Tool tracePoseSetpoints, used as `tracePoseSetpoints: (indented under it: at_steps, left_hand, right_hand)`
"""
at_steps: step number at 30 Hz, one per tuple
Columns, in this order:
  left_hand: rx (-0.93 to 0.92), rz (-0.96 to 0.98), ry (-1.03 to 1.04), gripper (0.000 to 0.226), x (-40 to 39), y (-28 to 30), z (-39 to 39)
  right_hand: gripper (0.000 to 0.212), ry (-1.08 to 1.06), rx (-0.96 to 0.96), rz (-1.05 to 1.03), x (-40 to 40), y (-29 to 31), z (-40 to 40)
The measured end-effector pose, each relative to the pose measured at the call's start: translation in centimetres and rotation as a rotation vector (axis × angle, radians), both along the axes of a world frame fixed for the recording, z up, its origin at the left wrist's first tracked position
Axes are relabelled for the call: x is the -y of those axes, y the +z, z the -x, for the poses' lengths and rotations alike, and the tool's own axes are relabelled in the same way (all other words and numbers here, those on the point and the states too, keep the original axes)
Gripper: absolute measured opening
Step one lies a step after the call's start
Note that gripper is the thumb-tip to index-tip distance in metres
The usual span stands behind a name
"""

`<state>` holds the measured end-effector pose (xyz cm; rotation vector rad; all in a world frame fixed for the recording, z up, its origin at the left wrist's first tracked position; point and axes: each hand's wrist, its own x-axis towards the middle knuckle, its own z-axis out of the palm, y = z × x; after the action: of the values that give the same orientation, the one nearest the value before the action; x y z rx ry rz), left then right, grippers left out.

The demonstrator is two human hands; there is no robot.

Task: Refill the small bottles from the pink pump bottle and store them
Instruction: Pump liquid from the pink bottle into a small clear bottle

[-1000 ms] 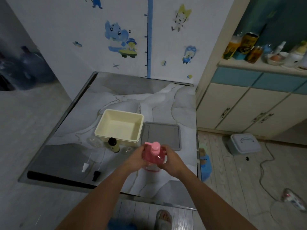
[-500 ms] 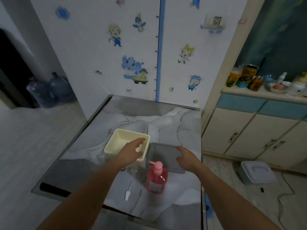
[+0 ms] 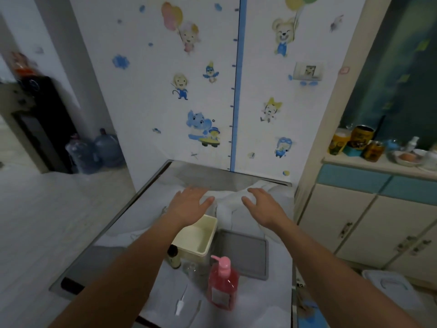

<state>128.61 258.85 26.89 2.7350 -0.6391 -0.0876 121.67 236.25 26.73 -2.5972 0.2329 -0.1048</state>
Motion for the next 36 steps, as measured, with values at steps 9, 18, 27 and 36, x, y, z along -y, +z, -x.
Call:
tracePoseSetpoints:
  at_steps: [9, 18, 27, 36]
  left_hand:
    - [0.014, -0.086, 0.029, 0.059, -0.6, 1.8, -2.7]
    - [0.014, -0.173, -0.027, 0.064, 0.3, 1.8, -10.7]
    - [-0.082, -0.175, -0.219, 0.066, 3.0, 0.1, -20.8]
    - [-0.063, -0.173, -0.26, 0.065, 2.8, -0.7, -22.9]
  right_hand:
    - [0.058, 0.017, 0.027, 0.001, -1.2, 1.6, -2.7]
    - [0.059, -0.077, 0.025, 0.021, -2.4, 2.0, -9.1]
    - [0.055, -0.261, -0.035, 0.046, -3.6, -0.6, -17.7]
    - [0.058, -0.309, -0.06, 0.061, -4.2, -0.9, -18.7]
